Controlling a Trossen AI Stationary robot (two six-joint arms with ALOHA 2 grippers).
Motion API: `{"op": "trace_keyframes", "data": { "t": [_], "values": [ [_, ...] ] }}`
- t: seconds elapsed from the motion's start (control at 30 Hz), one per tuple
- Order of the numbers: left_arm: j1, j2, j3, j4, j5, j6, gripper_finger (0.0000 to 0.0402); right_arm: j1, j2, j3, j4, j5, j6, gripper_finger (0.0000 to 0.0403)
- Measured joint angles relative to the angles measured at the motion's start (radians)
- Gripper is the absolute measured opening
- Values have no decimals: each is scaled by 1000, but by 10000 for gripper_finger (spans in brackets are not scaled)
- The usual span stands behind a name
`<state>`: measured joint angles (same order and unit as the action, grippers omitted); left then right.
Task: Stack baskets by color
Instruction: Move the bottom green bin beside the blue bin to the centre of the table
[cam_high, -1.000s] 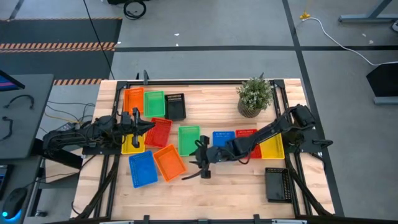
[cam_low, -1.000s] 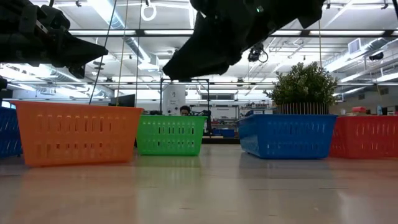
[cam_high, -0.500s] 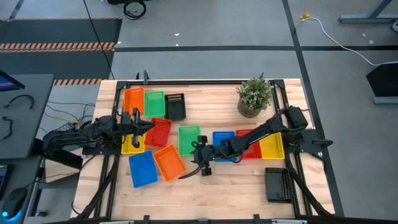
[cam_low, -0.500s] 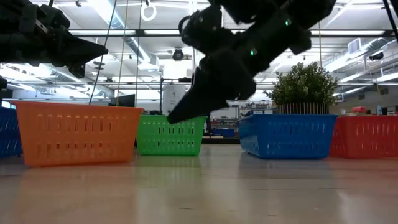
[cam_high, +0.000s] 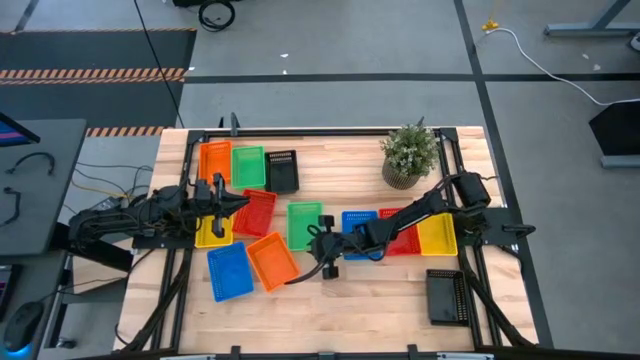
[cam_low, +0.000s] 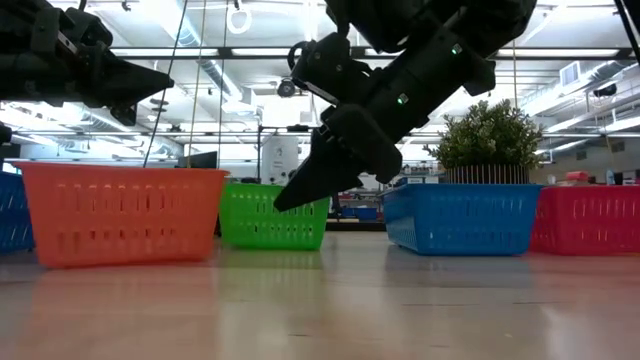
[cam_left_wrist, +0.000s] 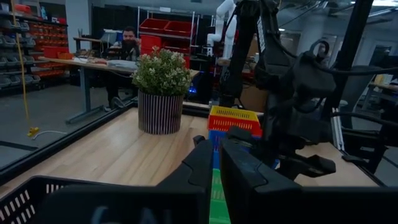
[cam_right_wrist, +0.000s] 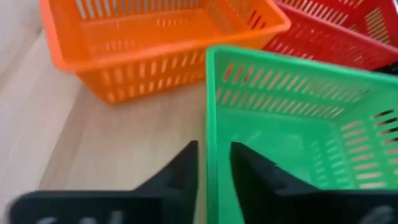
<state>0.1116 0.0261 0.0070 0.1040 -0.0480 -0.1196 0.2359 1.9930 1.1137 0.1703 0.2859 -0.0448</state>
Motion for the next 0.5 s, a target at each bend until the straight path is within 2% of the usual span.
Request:
{"op": "trace_keyframes", "data": {
  "t": [0.13,0.27,0.5],
  "values": [
    [0,0,0,0,0,0,30,16,-9,-1,-2,9,-2,14],
    [0,0,0,0,0,0,35,46,-55,-1,-23,58,24,21],
    [0,0,0,0,0,0,37,102,-153,-1,-147,54,87,9]
  ]
}}
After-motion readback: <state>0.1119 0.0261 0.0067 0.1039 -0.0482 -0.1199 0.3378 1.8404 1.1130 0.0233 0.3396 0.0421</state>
